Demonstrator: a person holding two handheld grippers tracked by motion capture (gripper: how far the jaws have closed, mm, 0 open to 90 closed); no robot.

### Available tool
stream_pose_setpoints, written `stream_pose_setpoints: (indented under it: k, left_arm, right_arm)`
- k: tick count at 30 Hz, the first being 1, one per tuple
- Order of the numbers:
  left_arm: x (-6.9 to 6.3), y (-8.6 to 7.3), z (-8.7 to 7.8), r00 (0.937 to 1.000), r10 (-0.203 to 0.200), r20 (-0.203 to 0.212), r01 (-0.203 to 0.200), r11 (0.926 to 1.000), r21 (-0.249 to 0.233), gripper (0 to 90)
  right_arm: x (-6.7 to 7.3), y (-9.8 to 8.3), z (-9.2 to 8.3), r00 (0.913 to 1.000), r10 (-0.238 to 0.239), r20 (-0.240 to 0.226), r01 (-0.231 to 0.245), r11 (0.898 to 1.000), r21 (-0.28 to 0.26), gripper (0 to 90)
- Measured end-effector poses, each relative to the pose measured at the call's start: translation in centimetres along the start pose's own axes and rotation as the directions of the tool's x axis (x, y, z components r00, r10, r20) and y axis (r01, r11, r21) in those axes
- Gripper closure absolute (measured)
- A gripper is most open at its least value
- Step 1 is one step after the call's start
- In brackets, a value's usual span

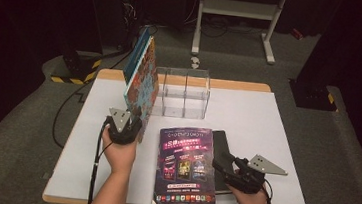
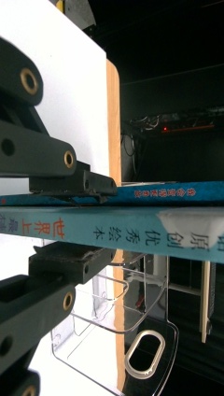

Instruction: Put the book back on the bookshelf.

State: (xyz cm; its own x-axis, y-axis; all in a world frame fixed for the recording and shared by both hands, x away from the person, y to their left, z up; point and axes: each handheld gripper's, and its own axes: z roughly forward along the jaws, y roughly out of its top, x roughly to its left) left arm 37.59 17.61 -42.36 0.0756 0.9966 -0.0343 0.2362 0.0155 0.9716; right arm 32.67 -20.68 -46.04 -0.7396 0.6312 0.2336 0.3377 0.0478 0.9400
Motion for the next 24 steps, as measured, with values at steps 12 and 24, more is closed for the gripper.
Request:
stream_pose_setpoints:
  k: [12, 24]
  left_arm:
    - [0.28, -0.01, 0.16, 0.9994, -0.014, 0.032, 0.013, 0.9996, 0.025, 62.6]
    - [0.81, 0.12, -0.03, 0.9951, -0.019, 0.097, 0.014, 0.9986, 0.050, 59.4]
  right_arm:
    - [0.02, -0.09, 0.13, 1.0000, -0.003, 0.003, 0.003, 1.000, 0.007, 45.4]
    - [0.03, -0.07, 0.13, 1.0000, -0.008, 0.003, 0.008, 1.000, 0.008, 45.3]
